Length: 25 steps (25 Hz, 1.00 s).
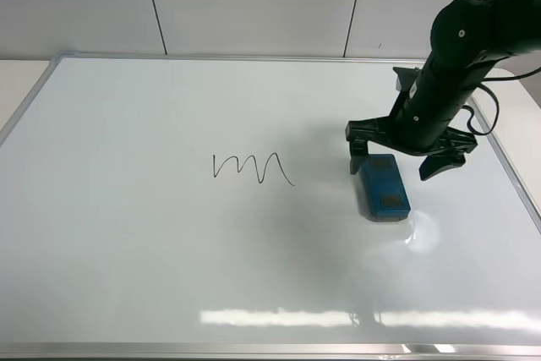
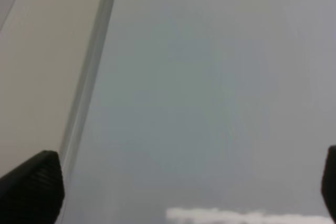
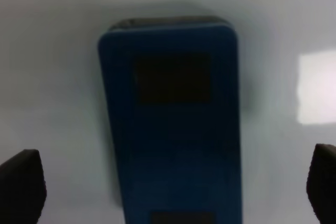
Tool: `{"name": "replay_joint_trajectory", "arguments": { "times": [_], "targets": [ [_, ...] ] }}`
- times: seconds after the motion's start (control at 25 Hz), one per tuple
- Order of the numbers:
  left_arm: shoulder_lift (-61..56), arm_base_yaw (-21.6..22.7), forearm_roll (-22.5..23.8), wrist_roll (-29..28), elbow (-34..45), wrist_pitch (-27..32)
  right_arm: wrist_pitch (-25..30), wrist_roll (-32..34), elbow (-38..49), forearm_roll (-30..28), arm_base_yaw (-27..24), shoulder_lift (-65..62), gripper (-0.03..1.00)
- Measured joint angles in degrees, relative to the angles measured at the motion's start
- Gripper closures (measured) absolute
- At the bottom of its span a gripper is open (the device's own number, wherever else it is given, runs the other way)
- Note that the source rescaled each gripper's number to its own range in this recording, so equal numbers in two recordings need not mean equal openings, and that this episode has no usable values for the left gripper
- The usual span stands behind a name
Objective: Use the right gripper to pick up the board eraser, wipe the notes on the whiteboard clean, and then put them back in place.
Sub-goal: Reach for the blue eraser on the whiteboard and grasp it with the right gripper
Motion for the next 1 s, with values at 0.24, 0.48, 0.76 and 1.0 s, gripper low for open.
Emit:
{"name": "replay_joint_trajectory", "arguments": {
  "times": [0.24, 0.48, 0.76, 1.0],
  "targets": [
    [0.0, 0.0, 0.0, 0.0, 0.0, 0.0, -0.66, 0.0, -0.01, 0.05, 1.97, 2.93, -0.03],
    [0.0, 0.0, 0.0, 0.0, 0.0, 0.0, -0.66, 0.0, -0.12, -0.1, 2.48, 3.23, -0.03],
    [0.0, 0.0, 0.0, 0.0, 0.0, 0.0, -0.45, 0.12, -0.08, -0.14, 2.48, 3.23, -0.03],
    [0.0, 0.0, 0.0, 0.0, 0.0, 0.0, -0.45, 0.49, -0.08, -0.14, 2.48, 3.42, -0.03]
  ]
}}
